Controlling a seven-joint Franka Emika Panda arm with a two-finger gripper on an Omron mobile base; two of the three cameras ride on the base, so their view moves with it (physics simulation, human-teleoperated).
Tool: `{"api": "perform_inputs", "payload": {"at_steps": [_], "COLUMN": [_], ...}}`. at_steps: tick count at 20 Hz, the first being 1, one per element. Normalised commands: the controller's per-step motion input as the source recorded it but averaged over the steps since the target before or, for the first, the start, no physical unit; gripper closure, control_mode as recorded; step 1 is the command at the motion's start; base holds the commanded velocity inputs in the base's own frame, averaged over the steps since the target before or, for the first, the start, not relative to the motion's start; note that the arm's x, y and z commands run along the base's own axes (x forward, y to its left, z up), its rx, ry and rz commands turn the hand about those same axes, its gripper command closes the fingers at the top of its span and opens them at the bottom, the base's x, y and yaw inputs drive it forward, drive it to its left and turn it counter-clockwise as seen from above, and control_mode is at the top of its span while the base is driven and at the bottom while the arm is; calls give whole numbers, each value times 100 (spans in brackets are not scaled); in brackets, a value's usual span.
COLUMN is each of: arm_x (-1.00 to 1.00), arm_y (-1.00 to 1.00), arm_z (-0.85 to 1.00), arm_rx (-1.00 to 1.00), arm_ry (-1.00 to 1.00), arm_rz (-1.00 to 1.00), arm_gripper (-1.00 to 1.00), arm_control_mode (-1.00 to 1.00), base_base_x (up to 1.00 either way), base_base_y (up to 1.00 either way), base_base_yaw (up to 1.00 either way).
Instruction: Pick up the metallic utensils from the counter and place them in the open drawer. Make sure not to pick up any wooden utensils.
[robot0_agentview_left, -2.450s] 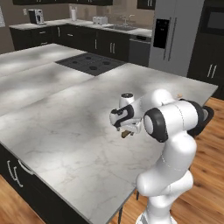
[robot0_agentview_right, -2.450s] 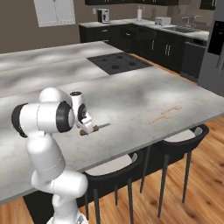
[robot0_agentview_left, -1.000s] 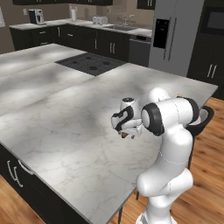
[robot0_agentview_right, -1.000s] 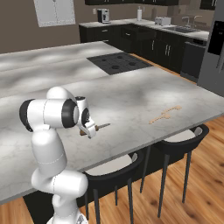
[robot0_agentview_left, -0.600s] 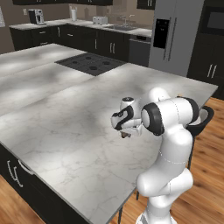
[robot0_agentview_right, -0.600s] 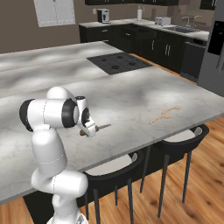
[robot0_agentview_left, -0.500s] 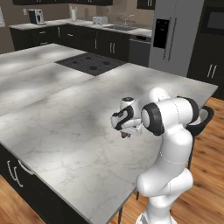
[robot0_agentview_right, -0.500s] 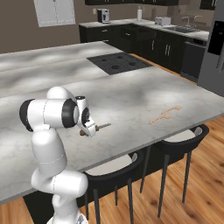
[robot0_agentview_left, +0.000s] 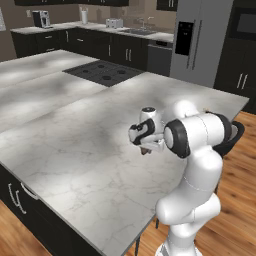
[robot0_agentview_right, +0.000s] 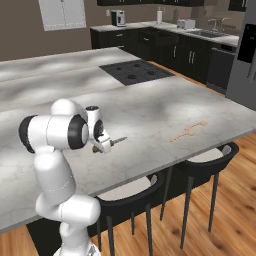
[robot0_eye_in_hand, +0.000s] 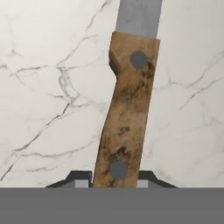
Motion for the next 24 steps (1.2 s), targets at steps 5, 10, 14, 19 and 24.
{"api": "perform_inputs", "payload": {"at_steps": [5, 10, 14, 19, 24], "arm_x": [-21, -41, -59, -75, -60], "arm_y": [-8, -3, 0, 0, 0], "arm_z": [100, 100, 100, 95, 73], "arm_rx": [0, 0, 0, 0, 4], "arm_ry": [0, 0, 0, 0, 0], "arm_rz": [5, 10, 18, 24, 21], "arm_gripper": [100, 100, 100, 100, 100], "arm_control_mode": [-100, -100, -100, -100, -100], "base_base_x": [0, 0, 0, 0, 0], "base_base_y": [0, 0, 0, 0, 0], "base_base_yaw": [0, 0, 0, 0, 0]}}
